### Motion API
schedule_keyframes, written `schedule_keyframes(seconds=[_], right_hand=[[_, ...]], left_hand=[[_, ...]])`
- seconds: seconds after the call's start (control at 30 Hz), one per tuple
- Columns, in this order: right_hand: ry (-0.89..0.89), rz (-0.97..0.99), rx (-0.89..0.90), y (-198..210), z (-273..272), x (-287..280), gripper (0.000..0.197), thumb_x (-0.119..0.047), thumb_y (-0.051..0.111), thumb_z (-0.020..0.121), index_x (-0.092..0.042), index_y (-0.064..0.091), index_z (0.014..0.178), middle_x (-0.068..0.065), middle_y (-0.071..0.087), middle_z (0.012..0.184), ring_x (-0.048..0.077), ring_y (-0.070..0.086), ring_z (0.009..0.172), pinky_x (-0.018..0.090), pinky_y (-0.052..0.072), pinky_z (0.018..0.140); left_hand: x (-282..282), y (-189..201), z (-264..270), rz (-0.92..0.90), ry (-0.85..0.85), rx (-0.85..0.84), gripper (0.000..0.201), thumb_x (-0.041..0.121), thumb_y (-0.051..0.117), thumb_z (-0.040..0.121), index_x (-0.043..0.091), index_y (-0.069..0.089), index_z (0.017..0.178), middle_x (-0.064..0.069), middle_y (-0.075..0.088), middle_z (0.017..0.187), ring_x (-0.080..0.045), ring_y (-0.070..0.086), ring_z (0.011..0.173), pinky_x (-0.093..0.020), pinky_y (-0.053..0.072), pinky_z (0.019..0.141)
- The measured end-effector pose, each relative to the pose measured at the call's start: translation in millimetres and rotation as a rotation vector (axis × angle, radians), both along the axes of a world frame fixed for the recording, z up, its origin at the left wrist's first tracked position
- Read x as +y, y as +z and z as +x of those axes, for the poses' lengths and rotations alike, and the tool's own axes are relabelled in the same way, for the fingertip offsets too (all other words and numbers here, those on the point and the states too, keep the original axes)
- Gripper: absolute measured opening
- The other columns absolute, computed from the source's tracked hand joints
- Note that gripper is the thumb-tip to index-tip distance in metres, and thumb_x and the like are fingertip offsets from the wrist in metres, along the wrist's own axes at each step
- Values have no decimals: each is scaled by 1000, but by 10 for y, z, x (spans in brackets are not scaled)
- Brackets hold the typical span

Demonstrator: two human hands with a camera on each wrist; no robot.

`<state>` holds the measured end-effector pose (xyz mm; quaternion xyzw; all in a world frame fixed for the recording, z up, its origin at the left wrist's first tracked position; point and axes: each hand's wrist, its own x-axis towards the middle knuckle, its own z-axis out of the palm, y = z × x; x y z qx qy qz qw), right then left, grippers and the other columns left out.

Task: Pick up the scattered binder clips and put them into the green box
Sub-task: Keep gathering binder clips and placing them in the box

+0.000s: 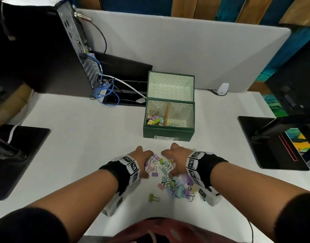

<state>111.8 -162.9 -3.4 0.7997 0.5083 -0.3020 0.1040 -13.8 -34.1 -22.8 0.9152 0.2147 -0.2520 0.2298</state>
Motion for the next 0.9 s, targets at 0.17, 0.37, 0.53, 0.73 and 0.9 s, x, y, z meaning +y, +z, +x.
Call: schedule_keyframes(seconds=[0.17,0.37,0.53,0.73,0.9], right_hand=[[16,107,-15,-55,-77,116,71,-48,70,71,-28,40,132,8,40,127,31,49,114,39,48,90],[39,78,-11,-118,-142,190,78,-51,73,67,-30,38,134,7,43,121,28,48,111,39,47,86],[-17,110,74,-135,-120,237,54,-32,71,75,-28,48,124,9,43,116,29,51,105,32,44,79],[-44,74,116,-120,-53,299,31,-9,63,73,-23,56,99,1,40,97,22,50,85,26,38,64],[-34,62,141,-97,26,309,23,-10,65,72,-24,47,72,4,45,95,30,55,92,32,44,72]], left_hand=[[-9,2,37,81,81,-72,75,40,81,60,24,42,122,-7,36,114,-29,55,100,-36,49,87],[26,-23,7,135,47,13,81,47,79,59,36,38,128,-7,34,119,-31,39,115,-44,47,94],[34,-56,55,38,74,-39,60,35,78,67,28,51,120,-9,42,117,-30,53,108,-37,48,92],[83,-37,159,-35,16,-31,51,27,78,68,21,53,112,-4,40,104,-27,58,99,-27,43,78],[128,-75,214,-44,-18,-4,40,28,76,69,23,56,103,-1,40,97,-29,57,99,-30,45,79]])
